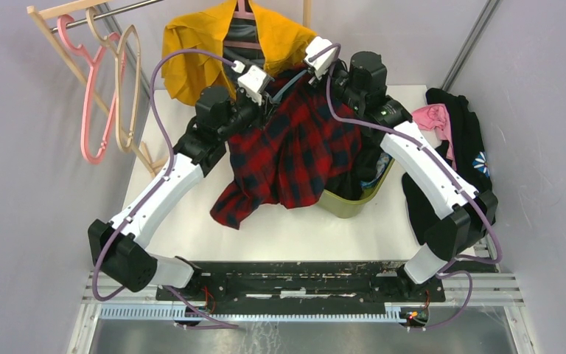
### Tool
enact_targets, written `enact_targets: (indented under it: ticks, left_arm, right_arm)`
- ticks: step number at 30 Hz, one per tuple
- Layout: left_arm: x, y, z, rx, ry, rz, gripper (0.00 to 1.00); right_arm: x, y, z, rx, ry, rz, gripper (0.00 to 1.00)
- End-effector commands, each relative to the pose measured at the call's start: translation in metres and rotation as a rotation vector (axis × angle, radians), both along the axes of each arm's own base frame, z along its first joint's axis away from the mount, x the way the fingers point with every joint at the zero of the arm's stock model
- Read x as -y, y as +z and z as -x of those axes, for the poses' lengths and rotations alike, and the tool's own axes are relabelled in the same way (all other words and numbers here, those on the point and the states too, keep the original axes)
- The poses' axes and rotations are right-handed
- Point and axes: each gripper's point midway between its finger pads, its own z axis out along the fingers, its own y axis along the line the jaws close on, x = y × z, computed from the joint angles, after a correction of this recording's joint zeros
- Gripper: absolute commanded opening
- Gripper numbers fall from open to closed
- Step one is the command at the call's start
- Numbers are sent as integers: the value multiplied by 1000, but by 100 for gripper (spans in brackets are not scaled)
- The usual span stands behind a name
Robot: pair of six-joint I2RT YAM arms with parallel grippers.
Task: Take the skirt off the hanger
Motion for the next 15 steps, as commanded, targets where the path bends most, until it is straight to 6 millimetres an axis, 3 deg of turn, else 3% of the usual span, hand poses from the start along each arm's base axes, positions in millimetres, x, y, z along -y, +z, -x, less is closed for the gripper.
enact_targets:
  ticks: [1,4,6,12,15]
  left_arm:
    - [-42,-84,23,-261,87,-156,3]
    - [-55,-124,32,-337,107,-173,3]
    - [-64,-137,40,-365,122,-192,3]
    - [-88,-126,61,-348,165,-205,3]
    - [-93,-95,64,-280,182,-179,3]
  right_arm:
    - [117,177,-8,503,-422,-193,1]
    - [121,187,-13,532,-434,-187,1]
    - [128,190,-17,546,-447,-178,1]
    - [162,173,-42,523,-524,-147,1]
    - [168,157,-51,501,-539,-114,1]
